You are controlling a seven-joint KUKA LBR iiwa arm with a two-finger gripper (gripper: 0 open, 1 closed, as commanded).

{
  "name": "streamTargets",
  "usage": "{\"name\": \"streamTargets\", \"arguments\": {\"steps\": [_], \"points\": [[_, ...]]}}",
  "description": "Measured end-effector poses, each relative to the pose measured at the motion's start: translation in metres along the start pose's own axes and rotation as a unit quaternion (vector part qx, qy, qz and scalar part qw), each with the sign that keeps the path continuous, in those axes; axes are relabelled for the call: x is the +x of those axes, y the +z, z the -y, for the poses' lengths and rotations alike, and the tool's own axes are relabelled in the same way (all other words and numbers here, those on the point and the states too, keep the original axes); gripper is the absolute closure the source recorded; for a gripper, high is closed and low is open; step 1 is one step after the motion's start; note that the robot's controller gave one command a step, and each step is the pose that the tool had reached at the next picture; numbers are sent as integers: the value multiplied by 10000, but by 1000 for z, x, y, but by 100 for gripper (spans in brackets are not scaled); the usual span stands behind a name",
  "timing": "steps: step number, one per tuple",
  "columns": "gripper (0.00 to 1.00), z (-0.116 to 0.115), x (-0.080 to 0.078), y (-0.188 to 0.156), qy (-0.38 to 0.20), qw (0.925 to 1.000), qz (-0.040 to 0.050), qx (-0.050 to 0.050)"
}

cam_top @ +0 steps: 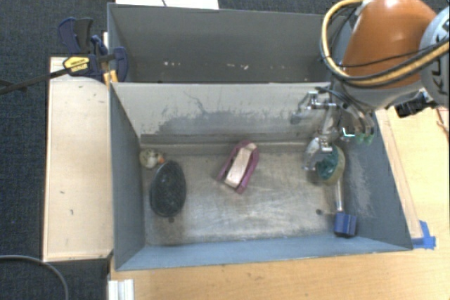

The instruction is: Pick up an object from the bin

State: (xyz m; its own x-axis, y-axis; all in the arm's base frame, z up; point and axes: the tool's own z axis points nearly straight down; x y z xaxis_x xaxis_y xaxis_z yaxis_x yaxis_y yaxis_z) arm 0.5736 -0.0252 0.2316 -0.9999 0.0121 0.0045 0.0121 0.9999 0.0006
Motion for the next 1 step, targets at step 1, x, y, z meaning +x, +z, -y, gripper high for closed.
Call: {"name": "streamTargets", "arguments": {"steps": [1], "points": [[0,-32,-13,77,843,9964,12,0]]}}
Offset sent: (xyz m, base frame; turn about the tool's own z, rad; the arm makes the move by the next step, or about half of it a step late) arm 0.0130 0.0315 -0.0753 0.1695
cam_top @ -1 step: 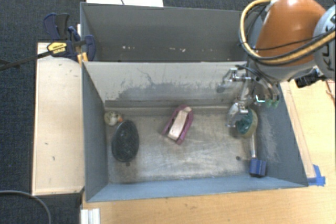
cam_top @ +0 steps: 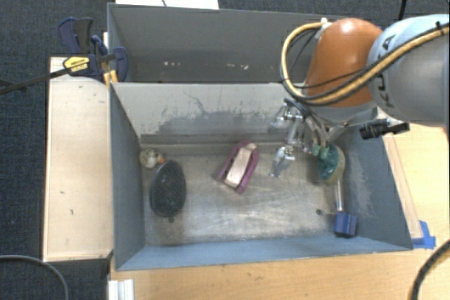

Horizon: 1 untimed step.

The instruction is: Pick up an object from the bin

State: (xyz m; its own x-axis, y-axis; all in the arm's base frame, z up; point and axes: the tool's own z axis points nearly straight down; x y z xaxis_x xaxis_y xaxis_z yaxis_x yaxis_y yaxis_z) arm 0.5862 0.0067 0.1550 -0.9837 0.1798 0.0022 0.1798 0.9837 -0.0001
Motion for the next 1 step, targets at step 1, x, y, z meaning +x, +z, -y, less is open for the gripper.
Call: {"name": "streamTargets", "arguments": {"steps": [1], "points": [[0,-33,2,81,-46,10000,62,-8]]}}
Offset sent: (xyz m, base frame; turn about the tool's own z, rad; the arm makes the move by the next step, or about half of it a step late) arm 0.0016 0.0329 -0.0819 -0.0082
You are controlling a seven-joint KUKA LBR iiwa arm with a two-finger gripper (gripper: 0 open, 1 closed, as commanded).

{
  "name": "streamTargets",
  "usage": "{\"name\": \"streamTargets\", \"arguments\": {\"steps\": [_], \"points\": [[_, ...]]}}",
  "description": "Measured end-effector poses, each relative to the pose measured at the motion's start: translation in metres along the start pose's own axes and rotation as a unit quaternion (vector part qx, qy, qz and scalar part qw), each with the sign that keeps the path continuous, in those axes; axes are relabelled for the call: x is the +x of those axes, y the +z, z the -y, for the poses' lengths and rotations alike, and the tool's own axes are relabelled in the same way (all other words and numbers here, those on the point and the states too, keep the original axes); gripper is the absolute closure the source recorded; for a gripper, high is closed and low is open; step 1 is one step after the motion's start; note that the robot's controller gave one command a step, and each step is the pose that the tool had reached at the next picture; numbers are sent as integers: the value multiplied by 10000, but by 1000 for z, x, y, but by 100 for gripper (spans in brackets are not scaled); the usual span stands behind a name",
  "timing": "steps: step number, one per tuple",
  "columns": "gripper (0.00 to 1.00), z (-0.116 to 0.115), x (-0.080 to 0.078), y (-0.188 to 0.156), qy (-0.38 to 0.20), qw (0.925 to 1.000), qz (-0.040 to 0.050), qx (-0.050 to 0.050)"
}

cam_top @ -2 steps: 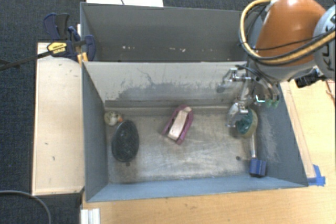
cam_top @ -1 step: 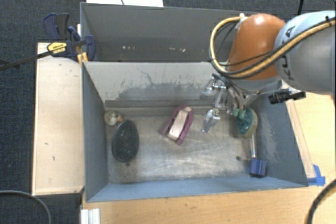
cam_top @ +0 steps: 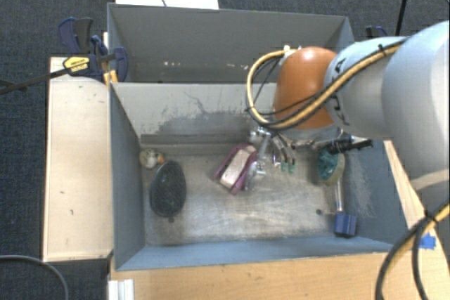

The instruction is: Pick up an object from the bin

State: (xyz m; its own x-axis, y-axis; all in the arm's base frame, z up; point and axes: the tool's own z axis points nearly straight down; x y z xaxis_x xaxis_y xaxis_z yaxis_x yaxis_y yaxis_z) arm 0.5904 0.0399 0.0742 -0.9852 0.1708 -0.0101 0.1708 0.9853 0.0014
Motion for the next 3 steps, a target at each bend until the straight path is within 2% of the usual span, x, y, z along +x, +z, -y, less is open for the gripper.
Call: {"name": "streamTargets", "arguments": {"steps": [1,2,3], "points": [[0,-53,24,0,293,9996,17,-10],[100,-52,22,-2,302,9995,54,-21],[100,-46,35,-163,-411,9992,-7,-5]]}}
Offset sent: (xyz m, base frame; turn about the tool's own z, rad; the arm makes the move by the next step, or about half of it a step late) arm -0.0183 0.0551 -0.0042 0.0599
